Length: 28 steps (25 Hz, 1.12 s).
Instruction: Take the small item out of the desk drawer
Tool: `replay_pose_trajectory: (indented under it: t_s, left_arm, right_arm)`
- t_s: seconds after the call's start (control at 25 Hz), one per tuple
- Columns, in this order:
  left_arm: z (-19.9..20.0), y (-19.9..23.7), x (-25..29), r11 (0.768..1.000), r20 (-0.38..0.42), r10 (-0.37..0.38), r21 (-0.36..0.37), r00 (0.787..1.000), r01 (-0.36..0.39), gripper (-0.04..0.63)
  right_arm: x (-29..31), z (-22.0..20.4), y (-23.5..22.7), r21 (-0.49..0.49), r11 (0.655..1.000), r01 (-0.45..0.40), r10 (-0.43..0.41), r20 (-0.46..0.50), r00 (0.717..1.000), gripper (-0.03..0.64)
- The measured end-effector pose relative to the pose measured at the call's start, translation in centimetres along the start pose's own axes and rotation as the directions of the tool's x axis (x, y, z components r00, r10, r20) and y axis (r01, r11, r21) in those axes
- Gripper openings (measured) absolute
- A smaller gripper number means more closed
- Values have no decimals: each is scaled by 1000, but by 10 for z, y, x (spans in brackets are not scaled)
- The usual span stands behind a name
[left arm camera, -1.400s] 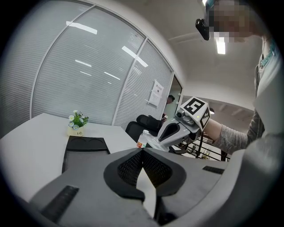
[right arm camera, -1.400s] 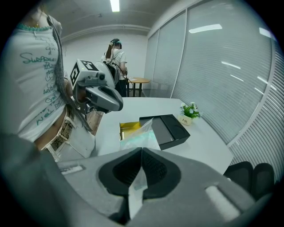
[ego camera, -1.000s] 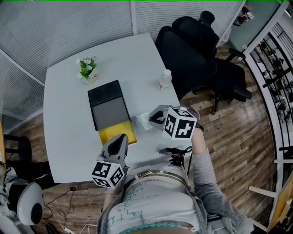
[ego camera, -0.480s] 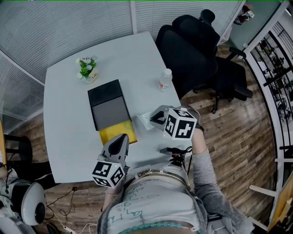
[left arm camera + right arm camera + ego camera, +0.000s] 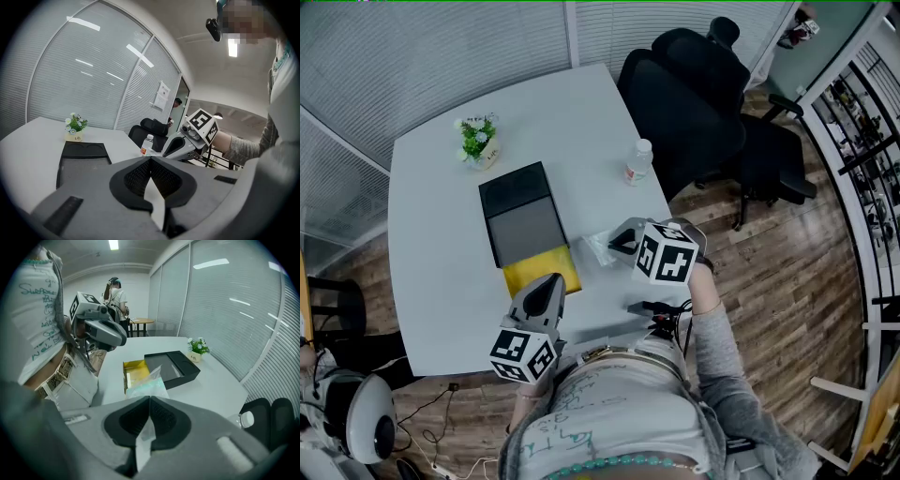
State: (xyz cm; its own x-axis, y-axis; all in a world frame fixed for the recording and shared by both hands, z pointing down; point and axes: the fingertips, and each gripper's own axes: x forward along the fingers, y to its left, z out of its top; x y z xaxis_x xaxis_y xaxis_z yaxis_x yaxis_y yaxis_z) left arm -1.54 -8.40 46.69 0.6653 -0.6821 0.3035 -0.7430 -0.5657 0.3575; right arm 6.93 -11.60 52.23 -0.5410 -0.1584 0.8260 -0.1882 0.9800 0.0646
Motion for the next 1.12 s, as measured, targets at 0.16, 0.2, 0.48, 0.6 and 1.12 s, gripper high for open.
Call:
replay_pose_trajectory:
  t_s: [0.16, 0.2, 0.48, 0.6, 1.12]
  left_arm:
    - [-2, 1, -2, 1000, -2, 0, 2, 1000, 0, -2]
    - [-3, 1, -2, 1000, -4, 0, 3, 1000, 0, -2]
    - [-7, 3, -2, 1000, -15, -1, -4, 1000, 1, -2]
    - [-12, 6, -4, 1000, -21, 0, -7, 1000, 0, -2]
    - [-15, 11, -4, 1000, -30, 3, -18, 1000, -4, -2]
  right_arm:
    - [10, -8, 5, 21, 1000, -14, 14, -5, 1000, 5]
    - [12, -9, 6, 25, 1000, -17, 17, -3, 1000, 5]
    - [33, -26, 5, 66, 997, -26, 28, -33, 999, 5]
    - [45, -34, 8, 96, 995, -31, 36, -47, 998, 5]
    - [90, -64, 4, 154, 987, -44, 55, -67, 996, 5]
